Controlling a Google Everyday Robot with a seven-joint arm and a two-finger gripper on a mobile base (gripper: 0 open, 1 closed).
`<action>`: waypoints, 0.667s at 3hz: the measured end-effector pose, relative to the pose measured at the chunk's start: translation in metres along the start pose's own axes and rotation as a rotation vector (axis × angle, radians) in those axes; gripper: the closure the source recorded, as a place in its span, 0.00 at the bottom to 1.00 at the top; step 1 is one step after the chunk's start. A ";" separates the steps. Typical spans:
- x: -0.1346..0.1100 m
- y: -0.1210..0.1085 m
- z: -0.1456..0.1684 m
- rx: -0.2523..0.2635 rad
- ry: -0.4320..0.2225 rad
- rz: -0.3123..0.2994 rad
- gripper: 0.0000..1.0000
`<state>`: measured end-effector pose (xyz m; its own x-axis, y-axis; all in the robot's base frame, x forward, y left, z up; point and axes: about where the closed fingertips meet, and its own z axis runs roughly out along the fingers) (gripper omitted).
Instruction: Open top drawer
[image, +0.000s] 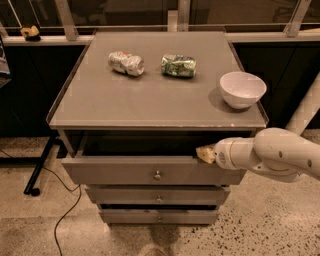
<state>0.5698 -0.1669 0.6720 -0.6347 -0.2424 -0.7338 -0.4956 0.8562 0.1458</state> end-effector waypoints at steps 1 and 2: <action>0.007 0.007 -0.005 -0.073 0.035 -0.017 1.00; 0.002 0.007 0.000 -0.069 0.037 -0.022 1.00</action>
Offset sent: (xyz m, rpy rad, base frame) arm -0.0086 0.0003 -0.0016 0.0118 0.0275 0.0470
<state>0.5651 -0.1610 0.6718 -0.6438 -0.2785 -0.7127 -0.5488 0.8171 0.1765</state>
